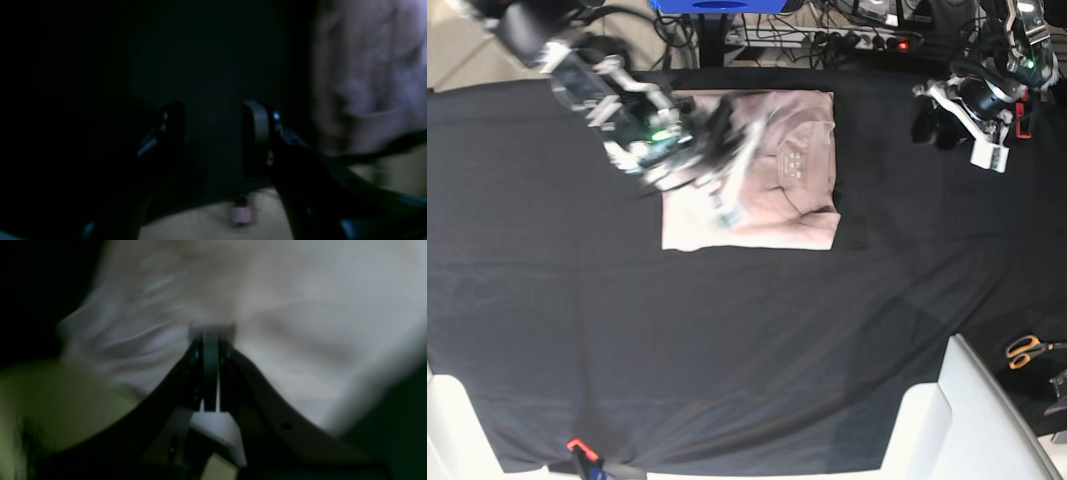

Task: Fold the T-shirt properly
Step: 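Grasp the shirt's corner with the left gripper and pull it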

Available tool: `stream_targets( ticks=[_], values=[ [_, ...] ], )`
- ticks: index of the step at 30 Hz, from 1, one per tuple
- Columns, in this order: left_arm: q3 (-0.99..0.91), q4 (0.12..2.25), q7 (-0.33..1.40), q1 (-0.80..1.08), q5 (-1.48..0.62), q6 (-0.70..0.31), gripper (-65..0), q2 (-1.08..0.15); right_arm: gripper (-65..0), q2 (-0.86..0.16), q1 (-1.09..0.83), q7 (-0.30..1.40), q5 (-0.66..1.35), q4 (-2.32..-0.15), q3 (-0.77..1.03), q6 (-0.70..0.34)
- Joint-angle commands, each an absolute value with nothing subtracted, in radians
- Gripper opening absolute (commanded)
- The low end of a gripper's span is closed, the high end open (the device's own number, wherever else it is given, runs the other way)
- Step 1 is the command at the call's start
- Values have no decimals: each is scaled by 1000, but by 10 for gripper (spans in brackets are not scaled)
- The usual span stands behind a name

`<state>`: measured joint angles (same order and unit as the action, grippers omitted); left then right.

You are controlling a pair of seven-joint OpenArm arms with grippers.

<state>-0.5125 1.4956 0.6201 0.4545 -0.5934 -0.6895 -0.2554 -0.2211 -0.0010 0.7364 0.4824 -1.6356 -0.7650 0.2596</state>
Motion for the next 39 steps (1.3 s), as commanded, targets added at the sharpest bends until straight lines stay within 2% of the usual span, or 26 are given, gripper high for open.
stream_targets(
  ticks=[1,3,6,7,8,9,11,12,26,32,39],
  values=[
    [-515,1492,642,446,-668,-698,-393,-274,-650,-246,-2,707,492,-1693,-762,288],
    [-513,1461,697,410,-757,-698,-387,-283,-650,-303,-10,670,492,-1761,-760,358],
    [-513,1429,711,381,-777,-698,-378,-275,-650,-378,-24,642,492,-1816,-760,449],
    [-513,1425,714,372,-783,-698,-347,-268,-650,-398,-25,636,493,-1822,-759,466],
    [-513,1422,714,371,-791,-698,-304,-260,-650,-409,-27,636,493,-1822,-759,467],
    [-513,1419,714,371,-800,-698,-235,-255,-650,-418,-31,636,495,-1822,-759,467],
    [-501,1419,714,367,-817,-698,-54,-252,-650,-421,-48,636,493,-1817,-759,467],
    [-484,1419,716,361,-825,-698,0,-252,-650,-421,-54,636,492,-1816,-759,467],
    [-171,1297,710,231,-880,-698,0,-236,-650,-423,-84,636,492,-1764,-762,467],
    [-147,1213,708,200,-750,-698,0,-174,-650,-447,-97,634,492,-1778,-759,469],
    [-74,1194,708,182,-677,-698,0,-130,-650,-414,-214,633,492,-1799,-475,469]
  ],
)
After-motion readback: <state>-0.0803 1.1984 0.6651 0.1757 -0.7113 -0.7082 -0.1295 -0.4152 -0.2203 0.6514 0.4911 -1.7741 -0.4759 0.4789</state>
